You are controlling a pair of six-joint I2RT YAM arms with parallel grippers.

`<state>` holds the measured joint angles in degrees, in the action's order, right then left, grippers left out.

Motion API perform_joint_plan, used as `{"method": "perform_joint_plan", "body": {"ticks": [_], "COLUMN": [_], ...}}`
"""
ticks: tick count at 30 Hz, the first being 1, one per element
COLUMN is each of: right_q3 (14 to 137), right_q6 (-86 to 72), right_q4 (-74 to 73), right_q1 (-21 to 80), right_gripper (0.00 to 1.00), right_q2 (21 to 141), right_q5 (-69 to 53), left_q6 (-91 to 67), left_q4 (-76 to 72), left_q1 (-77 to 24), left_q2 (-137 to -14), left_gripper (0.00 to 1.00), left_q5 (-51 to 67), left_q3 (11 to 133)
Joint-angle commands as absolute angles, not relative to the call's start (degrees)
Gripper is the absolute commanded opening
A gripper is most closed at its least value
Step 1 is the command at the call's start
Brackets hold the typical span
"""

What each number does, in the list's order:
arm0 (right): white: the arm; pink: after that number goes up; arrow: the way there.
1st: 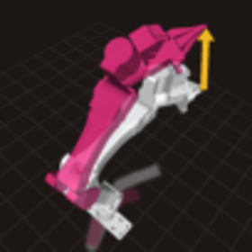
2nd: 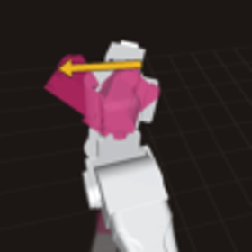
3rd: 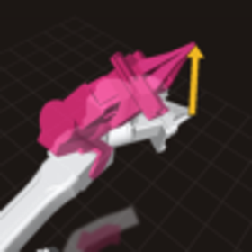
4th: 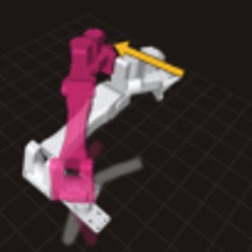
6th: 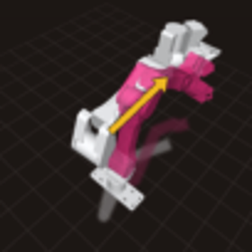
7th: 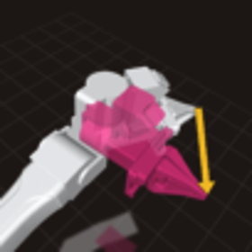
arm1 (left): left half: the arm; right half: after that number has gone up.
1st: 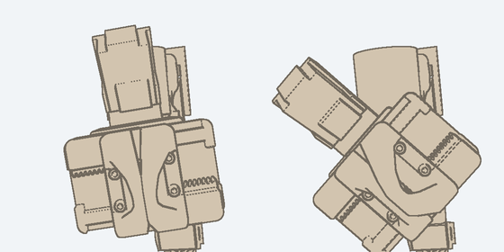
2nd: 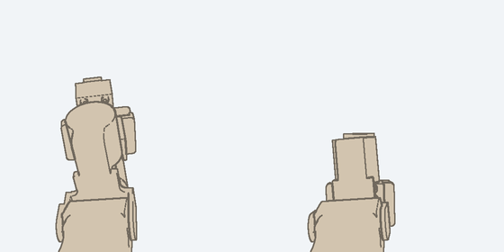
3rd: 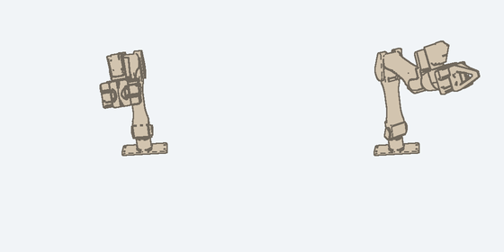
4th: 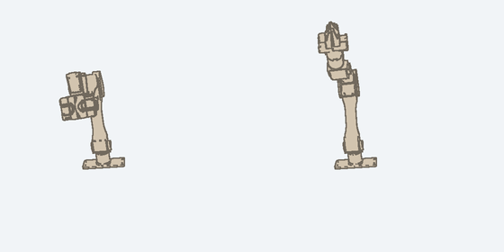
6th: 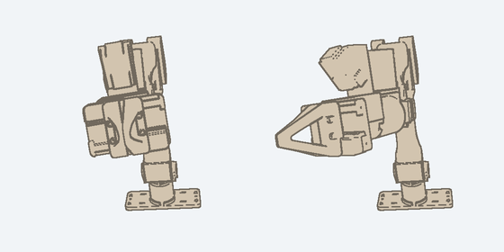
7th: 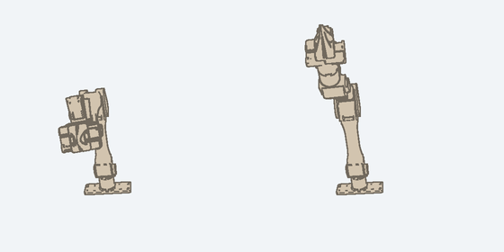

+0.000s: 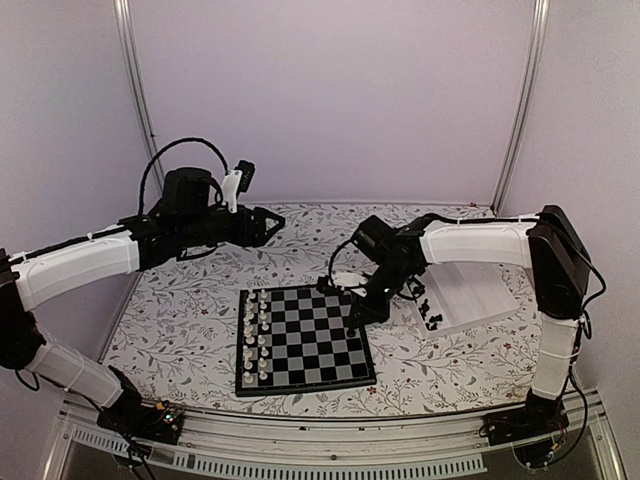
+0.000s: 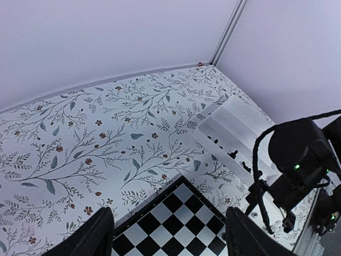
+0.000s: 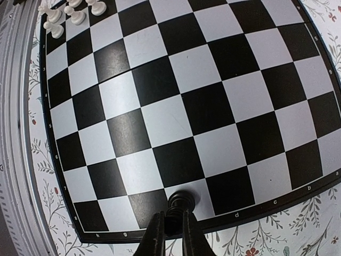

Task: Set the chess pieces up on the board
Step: Place the chess piece on the chessboard.

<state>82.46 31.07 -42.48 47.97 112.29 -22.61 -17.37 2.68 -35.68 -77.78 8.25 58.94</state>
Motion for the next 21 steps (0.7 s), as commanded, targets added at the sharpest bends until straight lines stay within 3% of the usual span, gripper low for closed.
{"method": "perform_joint_plan", "body": {"ticks": [1,11,21], "right_q3": [83.7,84.7,84.5], "right_q6": [31.2,30.9,32.0], "right_q4": [-42.9,-43.9,-48.2], "right_q1": [48.4,48.4,45.1], "right_gripper": [0.11,0.25,0.29], "right_q2": [113.4,112.5,104.0], "right_q5": [-22.0,-21.2,-21.9], "left_q6": [-16.8,-16.7,-16.2], "left_q4": [3.2,3.4,5.0], "left_q1": [-35.4,-35.4,-35.4], "left_q2": [-77.1,-77.2,-77.8], "left_gripper": [0.73,0.73,0.73], "left_q5": [7.7,7.9,7.8], "left_q3": [58.1,58.4,59.5]}}
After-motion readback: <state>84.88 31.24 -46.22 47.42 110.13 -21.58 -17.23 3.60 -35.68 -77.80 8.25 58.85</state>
